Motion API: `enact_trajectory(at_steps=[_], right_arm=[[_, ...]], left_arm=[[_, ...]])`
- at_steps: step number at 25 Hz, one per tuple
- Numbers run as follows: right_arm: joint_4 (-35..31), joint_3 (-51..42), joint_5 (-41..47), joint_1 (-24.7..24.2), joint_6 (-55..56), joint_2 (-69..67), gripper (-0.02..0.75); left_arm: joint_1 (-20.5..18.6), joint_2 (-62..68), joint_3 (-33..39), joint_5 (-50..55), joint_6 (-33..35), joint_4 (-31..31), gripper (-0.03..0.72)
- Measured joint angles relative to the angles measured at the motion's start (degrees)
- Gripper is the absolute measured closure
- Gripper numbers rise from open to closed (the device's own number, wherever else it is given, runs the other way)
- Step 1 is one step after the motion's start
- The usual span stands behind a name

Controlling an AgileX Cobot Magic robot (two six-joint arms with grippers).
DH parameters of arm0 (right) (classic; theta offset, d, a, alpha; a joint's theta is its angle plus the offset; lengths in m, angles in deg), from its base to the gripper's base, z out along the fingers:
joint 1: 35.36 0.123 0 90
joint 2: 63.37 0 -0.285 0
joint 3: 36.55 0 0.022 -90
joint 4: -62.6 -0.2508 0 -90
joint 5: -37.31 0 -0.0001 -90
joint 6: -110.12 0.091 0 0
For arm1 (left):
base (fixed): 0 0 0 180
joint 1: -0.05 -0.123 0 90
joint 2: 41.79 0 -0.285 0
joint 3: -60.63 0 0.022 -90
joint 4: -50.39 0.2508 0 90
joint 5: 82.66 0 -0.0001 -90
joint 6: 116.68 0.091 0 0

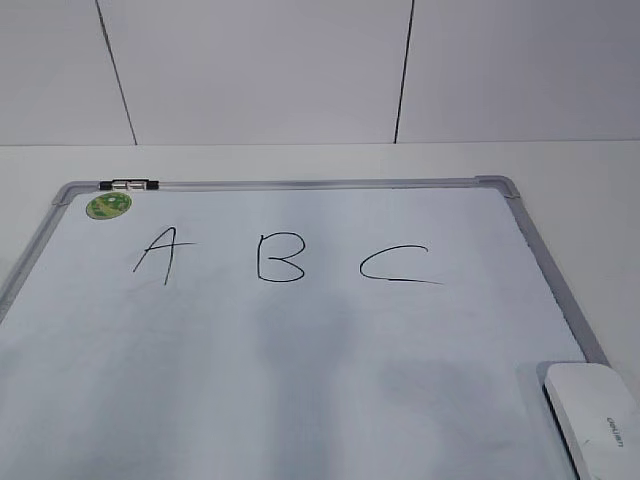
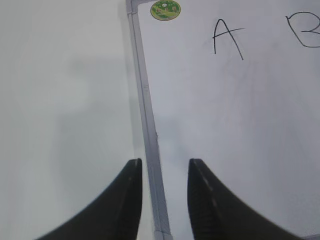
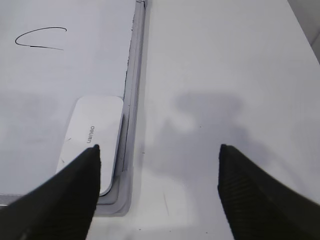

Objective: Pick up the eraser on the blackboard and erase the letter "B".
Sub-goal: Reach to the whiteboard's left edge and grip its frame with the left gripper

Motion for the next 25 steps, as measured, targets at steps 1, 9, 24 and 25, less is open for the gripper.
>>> enact_trajectory(at_steps=[1,9,24,25], right_arm=[[0.0,0.0,0.0,0.0,0.0,0.0,0.190],[0.0,0.0,0.0,0.0,0.0,0.0,0.190],[0.0,0.0,0.0,0.0,0.0,0.0,0.190],[0.0,0.0,0.0,0.0,0.0,0.0,0.190]], left_arm=[[0.0,0.7,0.0,-0.9,0.0,0.3,0.449],[0.0,11.1,0.0,-14.9,0.0,-0.2,0.449],[0.0,38.7,-11.7,-13.1,-0.4,-3.7,0.449],[0.0,40.3,-13.2,-11.7,-0.8,-3.7,0.449]])
